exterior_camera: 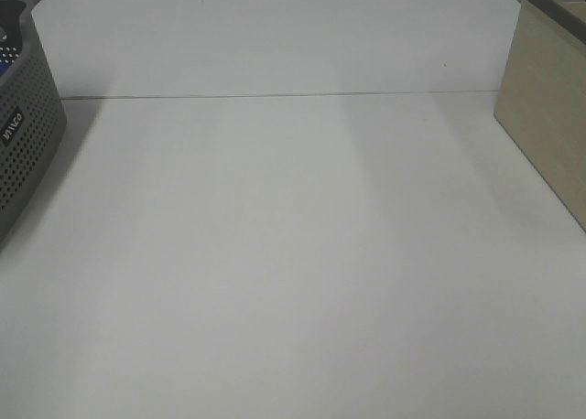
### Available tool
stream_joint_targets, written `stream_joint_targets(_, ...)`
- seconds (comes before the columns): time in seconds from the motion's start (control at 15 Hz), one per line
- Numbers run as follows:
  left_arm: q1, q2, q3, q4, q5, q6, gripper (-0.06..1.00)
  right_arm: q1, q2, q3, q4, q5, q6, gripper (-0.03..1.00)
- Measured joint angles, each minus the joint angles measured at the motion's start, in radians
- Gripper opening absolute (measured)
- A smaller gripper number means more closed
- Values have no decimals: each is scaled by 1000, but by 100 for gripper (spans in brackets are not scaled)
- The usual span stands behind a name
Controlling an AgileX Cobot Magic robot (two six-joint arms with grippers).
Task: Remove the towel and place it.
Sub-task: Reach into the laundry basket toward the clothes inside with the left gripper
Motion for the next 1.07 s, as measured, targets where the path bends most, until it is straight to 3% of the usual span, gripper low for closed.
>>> stream_joint_targets(0.33, -2, 358, -296, 5, 83, 310, 99, 0, 0, 0, 0, 0, 0, 67)
stream_joint_targets(0.4, -2, 445, -383, 7, 83, 376, 99, 0, 0, 0, 0, 0, 0, 67)
stream_joint_targets(0.47, -2, 601, -560, 8, 83, 484, 99, 0, 0, 0, 0, 0, 0, 67)
stream_joint_targets(0.73, 8, 886, -823, 49, 83, 634, 99, 0, 0, 0, 0, 0, 0, 67)
stream_joint_targets(0.87, 93, 1051, -942, 79, 82, 760, 99, 0, 0, 0, 0, 0, 0, 67)
stream_joint_targets(1.07, 292, 1263, -991, 71, 81, 970, 99, 0, 0, 0, 0, 0, 0, 67)
